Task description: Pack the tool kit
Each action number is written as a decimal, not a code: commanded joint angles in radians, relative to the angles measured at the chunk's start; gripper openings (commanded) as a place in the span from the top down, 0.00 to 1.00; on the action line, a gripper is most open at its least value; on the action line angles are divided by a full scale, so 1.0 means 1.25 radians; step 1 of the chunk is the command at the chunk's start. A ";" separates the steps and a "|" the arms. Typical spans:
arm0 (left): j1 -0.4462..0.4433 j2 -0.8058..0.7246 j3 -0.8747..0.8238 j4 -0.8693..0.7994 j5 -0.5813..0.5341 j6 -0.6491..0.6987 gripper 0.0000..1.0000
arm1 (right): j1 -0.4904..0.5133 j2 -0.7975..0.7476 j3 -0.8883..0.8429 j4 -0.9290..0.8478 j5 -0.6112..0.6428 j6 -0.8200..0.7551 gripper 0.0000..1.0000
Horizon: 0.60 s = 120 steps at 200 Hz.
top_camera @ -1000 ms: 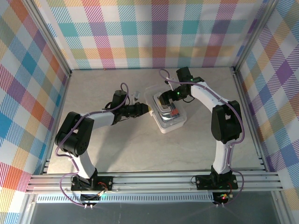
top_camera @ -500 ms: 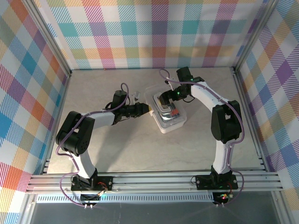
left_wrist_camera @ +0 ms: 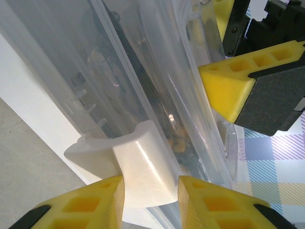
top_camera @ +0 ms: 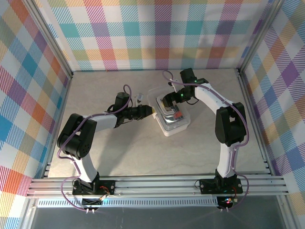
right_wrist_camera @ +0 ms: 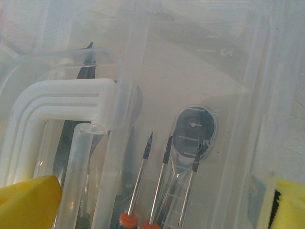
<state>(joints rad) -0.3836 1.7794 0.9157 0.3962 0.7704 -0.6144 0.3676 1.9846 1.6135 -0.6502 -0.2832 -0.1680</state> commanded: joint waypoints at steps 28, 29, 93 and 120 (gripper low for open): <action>0.006 0.020 -0.006 0.027 0.026 -0.010 0.62 | 0.034 0.100 -0.051 -0.147 0.007 -0.043 0.01; 0.006 0.020 -0.007 0.027 0.027 -0.010 0.62 | 0.034 0.100 -0.050 -0.147 0.007 -0.043 0.01; 0.006 0.020 -0.004 0.018 0.026 -0.006 0.55 | 0.034 0.103 -0.048 -0.151 0.004 -0.045 0.01; 0.007 0.015 -0.003 0.009 0.023 0.001 0.51 | 0.035 0.105 -0.049 -0.151 0.003 -0.045 0.01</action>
<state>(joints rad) -0.3836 1.7966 0.9146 0.3954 0.7773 -0.6212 0.3660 1.9911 1.6245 -0.6628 -0.2893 -0.1726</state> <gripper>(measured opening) 0.479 0.991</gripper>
